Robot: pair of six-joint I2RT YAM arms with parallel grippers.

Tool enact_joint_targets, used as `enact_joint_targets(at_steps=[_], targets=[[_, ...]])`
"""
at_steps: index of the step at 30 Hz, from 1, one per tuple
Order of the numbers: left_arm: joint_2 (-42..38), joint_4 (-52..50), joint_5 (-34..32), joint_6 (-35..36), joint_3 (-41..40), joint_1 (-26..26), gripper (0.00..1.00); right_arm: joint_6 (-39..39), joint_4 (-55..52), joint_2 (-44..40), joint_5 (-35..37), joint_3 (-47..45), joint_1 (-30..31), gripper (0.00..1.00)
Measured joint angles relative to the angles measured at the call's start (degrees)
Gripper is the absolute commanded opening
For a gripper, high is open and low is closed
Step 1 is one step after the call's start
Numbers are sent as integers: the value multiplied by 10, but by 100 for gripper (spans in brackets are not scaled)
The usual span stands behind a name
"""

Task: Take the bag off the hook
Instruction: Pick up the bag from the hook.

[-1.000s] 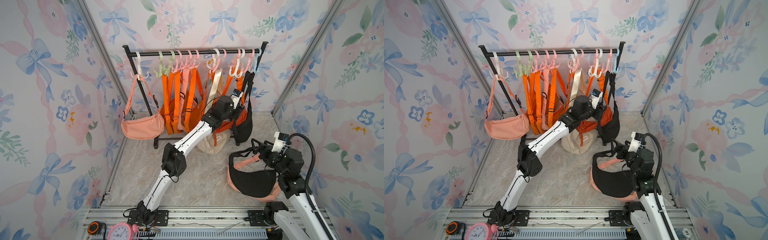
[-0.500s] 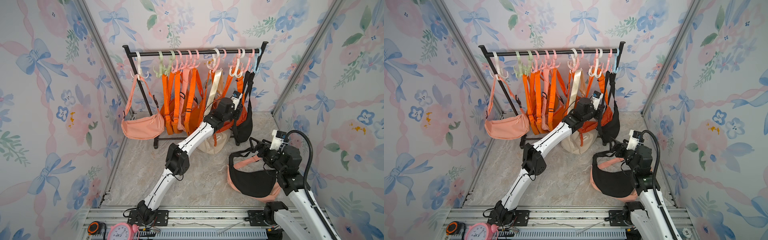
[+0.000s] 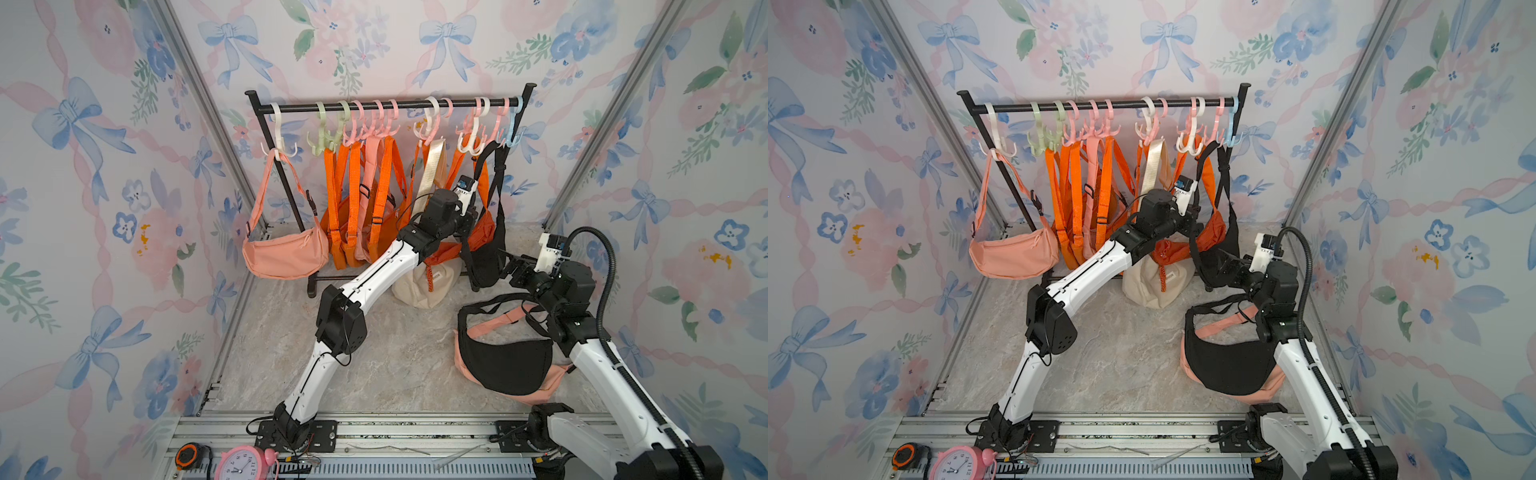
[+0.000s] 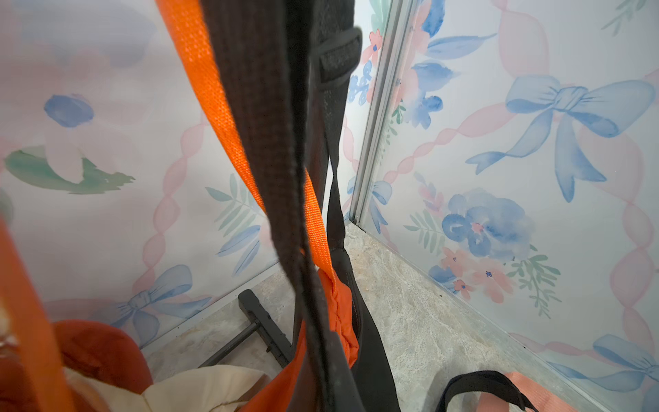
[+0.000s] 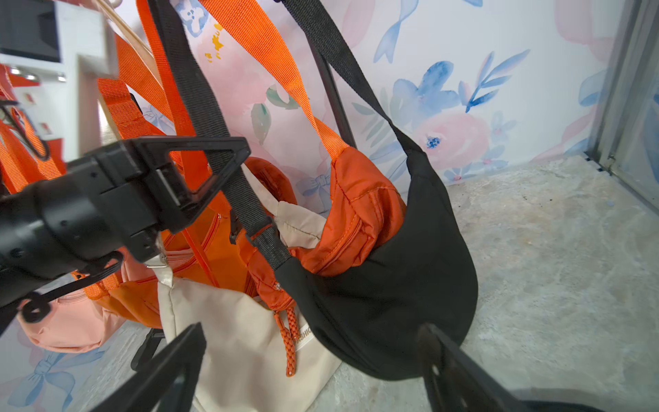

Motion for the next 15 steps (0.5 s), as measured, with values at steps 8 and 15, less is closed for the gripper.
enact_joint_targets(at_steps=[8, 15], targets=[[-68, 1, 6, 14, -48, 17, 0, -7, 46, 104, -14, 71, -10, 94], [-93, 3, 18, 14, -84, 43, 0, -9, 61, 184, -30, 185, -49, 93]])
